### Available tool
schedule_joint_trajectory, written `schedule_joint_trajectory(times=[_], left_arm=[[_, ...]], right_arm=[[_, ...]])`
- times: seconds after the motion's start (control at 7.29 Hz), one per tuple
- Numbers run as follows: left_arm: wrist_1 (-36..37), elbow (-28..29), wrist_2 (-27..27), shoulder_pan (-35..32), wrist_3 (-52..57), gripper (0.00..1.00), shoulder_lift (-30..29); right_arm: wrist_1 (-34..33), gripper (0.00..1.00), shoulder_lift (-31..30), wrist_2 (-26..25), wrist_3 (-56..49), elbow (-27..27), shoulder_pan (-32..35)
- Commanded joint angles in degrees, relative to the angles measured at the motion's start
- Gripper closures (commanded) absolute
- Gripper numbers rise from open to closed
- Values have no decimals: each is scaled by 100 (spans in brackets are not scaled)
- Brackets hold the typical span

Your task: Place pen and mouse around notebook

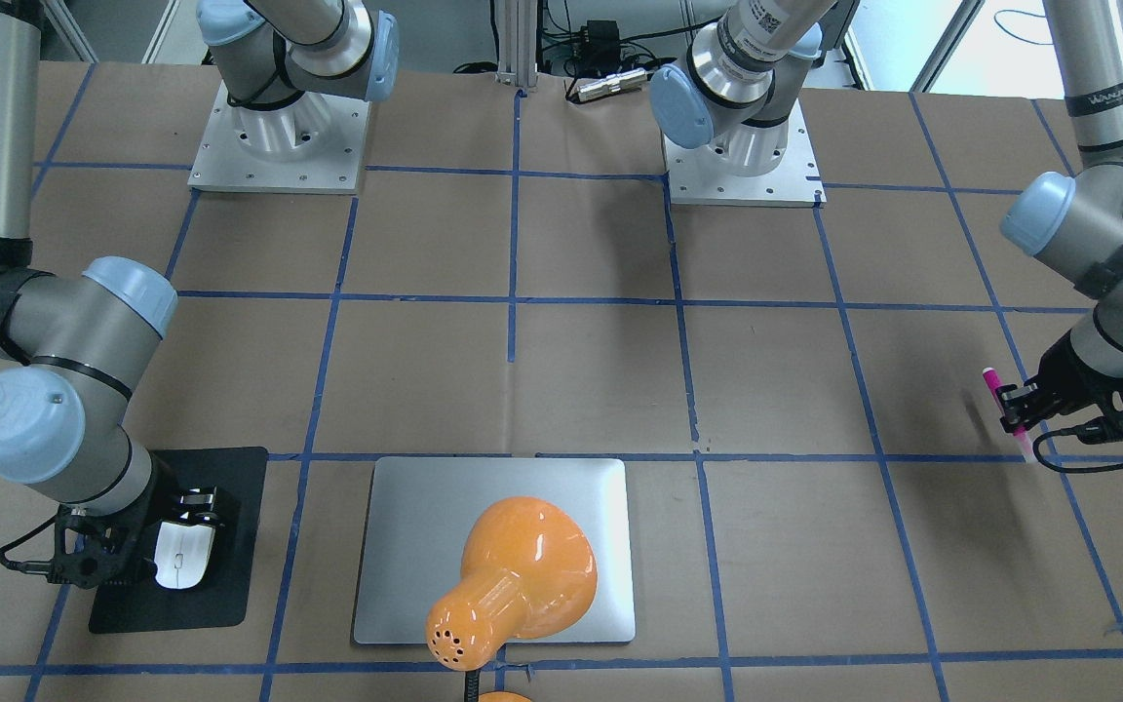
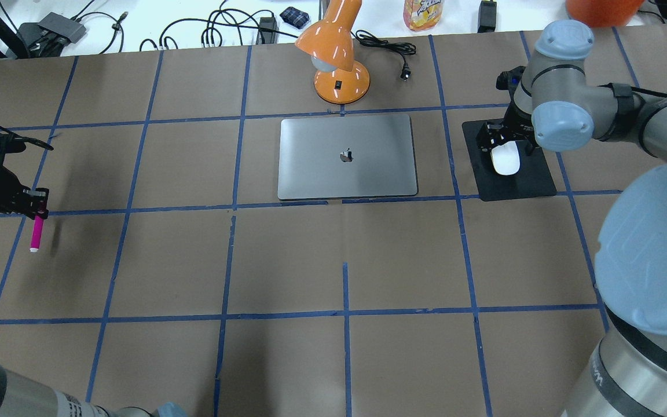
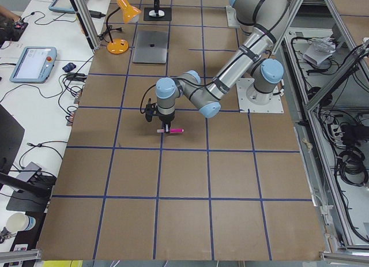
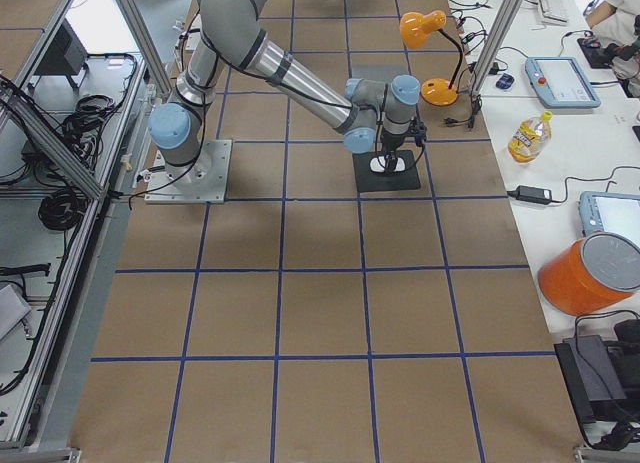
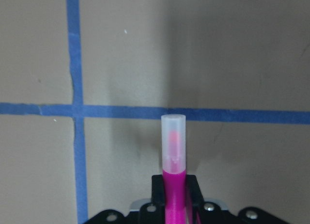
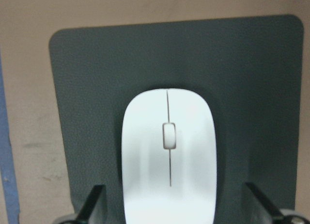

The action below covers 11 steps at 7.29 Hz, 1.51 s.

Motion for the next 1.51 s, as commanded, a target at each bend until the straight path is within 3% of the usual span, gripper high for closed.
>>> schedule_joint_trajectory(times=[0.0,0.14,0.41,0.55,0.69,0.82,0.96,1.37], left_arm=[[-4,20,-188,-622,-1738,100,104],[-13,-50,-503,-956,-2557,100,200],[-92,-146,-732,-1484,-4593,100,359],[-92,-217,-830,-1747,-5352,100,420],[-127,-278,-761,-2046,-6100,100,491],[-154,-375,-769,-2423,-6942,100,509],[-145,-419,-787,-2862,-7995,100,509],[-31,-367,-778,-4093,-10309,100,377]], right_arm=[[284,0,-294,-43,59,-76,-63],[1052,0,-836,17,147,-225,15],[2338,0,-1254,27,636,-916,478],[2900,0,-1289,27,1275,-1530,873],[4132,0,-1377,70,1795,-2258,1130],[4780,0,-1595,149,1904,-2787,1289],[4926,0,-1754,133,1923,-2897,1308],[4831,1,-2204,89,1853,-2496,1334]])
